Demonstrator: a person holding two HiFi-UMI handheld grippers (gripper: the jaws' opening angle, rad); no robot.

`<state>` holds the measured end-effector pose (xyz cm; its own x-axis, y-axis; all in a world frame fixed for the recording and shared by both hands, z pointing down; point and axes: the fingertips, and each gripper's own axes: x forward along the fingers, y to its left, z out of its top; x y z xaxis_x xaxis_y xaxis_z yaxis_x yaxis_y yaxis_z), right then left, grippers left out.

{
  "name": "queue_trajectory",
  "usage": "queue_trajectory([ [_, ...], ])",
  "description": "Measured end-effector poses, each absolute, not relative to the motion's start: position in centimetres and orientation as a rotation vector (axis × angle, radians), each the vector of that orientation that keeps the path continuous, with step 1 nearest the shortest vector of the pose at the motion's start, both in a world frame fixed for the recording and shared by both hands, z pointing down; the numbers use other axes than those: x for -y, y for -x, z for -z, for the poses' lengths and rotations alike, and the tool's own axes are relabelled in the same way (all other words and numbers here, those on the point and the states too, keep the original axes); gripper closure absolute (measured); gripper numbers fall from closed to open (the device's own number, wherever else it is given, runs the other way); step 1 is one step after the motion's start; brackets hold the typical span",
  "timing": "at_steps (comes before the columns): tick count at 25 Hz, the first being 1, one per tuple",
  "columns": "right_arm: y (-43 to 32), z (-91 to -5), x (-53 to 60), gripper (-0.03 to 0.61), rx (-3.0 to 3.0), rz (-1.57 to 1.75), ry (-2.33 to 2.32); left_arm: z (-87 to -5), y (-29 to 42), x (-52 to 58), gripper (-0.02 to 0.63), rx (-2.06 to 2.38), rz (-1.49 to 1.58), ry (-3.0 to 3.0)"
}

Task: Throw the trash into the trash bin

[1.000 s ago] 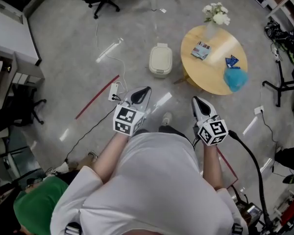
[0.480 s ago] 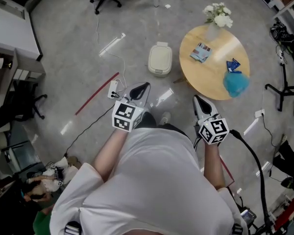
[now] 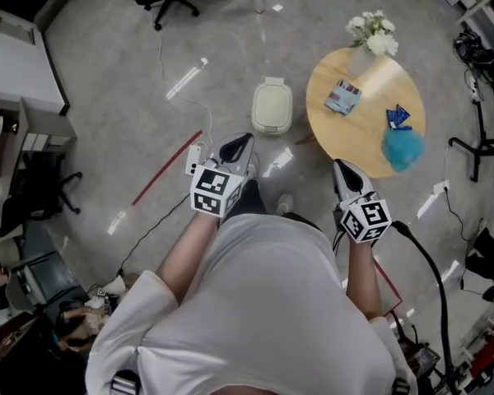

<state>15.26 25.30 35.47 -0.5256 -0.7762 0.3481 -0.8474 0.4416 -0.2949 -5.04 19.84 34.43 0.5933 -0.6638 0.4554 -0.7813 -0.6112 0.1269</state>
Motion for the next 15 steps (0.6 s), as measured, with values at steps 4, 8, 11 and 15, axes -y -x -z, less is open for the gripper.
queue_trajectory([
  [4, -13.9, -35.6, -22.0, 0.577, 2.511, -0.665, -1.485, -35.0, 6.1, -16.0, 0.611, 1.133, -0.562, -2.538],
  [8, -12.2, -36.1, -19.0, 0.577, 2.488, -0.675, -1.513, -35.8, 7.0, -12.6, 0.611, 1.082, -0.593, -2.567],
  [11, -10.8, -36.7, -16.9, 0.577, 2.47, -0.692, -1.531, -37.0, 7.8, -10.3, 0.611, 1.041, -0.636, -2.589],
  [15, -9.1, -37.7, -14.5, 0.577, 2.435, -0.716, -1.559, -39.0, 8.3, -8.3, 0.611, 0.949, -0.695, -2.588],
])
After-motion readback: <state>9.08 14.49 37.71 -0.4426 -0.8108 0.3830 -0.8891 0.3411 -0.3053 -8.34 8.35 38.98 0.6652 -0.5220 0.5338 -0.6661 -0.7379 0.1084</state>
